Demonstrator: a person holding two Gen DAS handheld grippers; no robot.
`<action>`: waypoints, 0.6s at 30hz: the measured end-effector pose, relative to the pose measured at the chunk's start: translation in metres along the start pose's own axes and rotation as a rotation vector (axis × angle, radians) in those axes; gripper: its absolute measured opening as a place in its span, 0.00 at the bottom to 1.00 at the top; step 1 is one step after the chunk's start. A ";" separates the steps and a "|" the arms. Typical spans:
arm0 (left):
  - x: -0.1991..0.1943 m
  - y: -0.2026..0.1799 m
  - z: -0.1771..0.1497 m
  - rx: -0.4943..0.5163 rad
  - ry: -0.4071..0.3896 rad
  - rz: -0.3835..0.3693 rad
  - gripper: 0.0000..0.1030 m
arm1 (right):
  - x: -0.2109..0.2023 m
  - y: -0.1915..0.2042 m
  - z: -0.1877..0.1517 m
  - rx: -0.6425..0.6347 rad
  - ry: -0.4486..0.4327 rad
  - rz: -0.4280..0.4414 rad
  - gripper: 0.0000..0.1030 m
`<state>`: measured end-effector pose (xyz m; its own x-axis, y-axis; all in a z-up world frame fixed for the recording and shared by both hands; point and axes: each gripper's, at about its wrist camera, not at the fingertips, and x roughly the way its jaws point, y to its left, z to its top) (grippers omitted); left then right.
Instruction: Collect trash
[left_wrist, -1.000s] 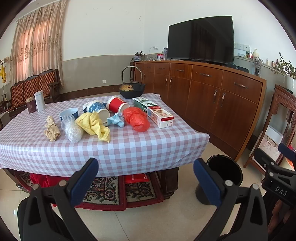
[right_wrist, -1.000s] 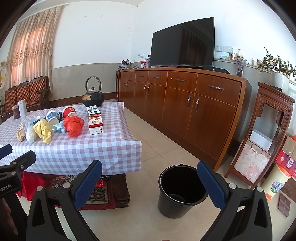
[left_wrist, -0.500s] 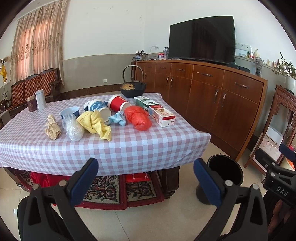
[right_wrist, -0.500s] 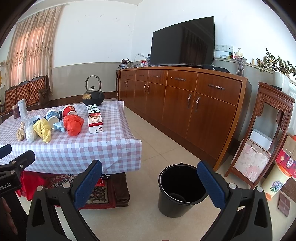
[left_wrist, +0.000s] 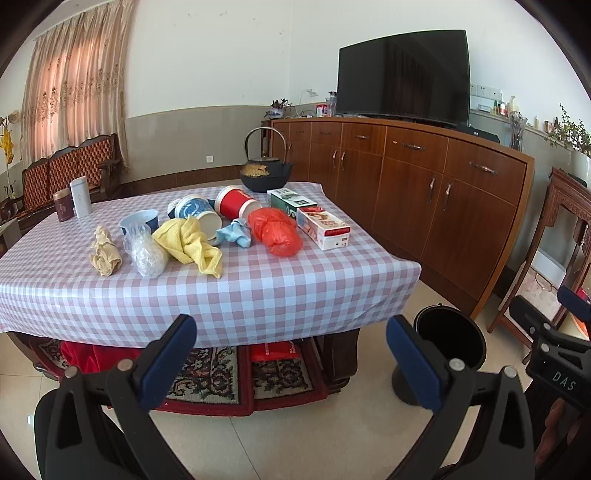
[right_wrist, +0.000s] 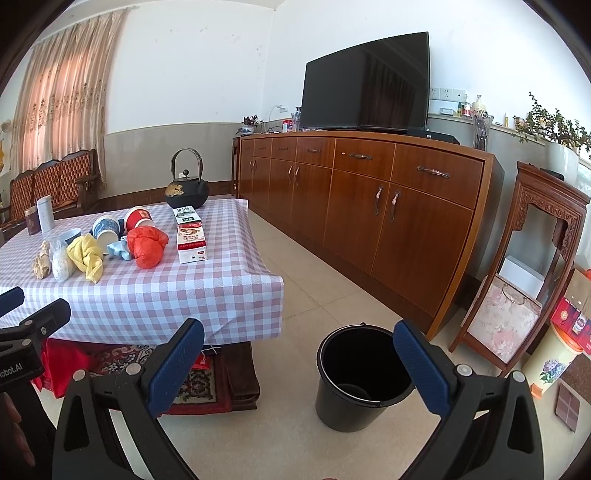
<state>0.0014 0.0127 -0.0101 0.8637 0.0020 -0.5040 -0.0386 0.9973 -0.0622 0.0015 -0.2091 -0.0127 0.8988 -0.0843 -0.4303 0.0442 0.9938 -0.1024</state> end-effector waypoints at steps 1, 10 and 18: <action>0.000 0.000 0.000 0.000 0.001 -0.001 1.00 | 0.000 0.000 0.000 0.000 0.000 0.000 1.00; 0.001 0.000 -0.001 -0.001 0.004 0.004 1.00 | 0.002 0.001 -0.002 0.001 0.010 0.006 1.00; 0.006 0.002 -0.002 0.017 0.031 0.018 1.00 | 0.004 0.004 -0.003 -0.001 0.024 0.103 1.00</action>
<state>0.0061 0.0141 -0.0147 0.8467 0.0182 -0.5317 -0.0457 0.9982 -0.0385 0.0037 -0.2053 -0.0170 0.8876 0.0163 -0.4603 -0.0479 0.9972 -0.0571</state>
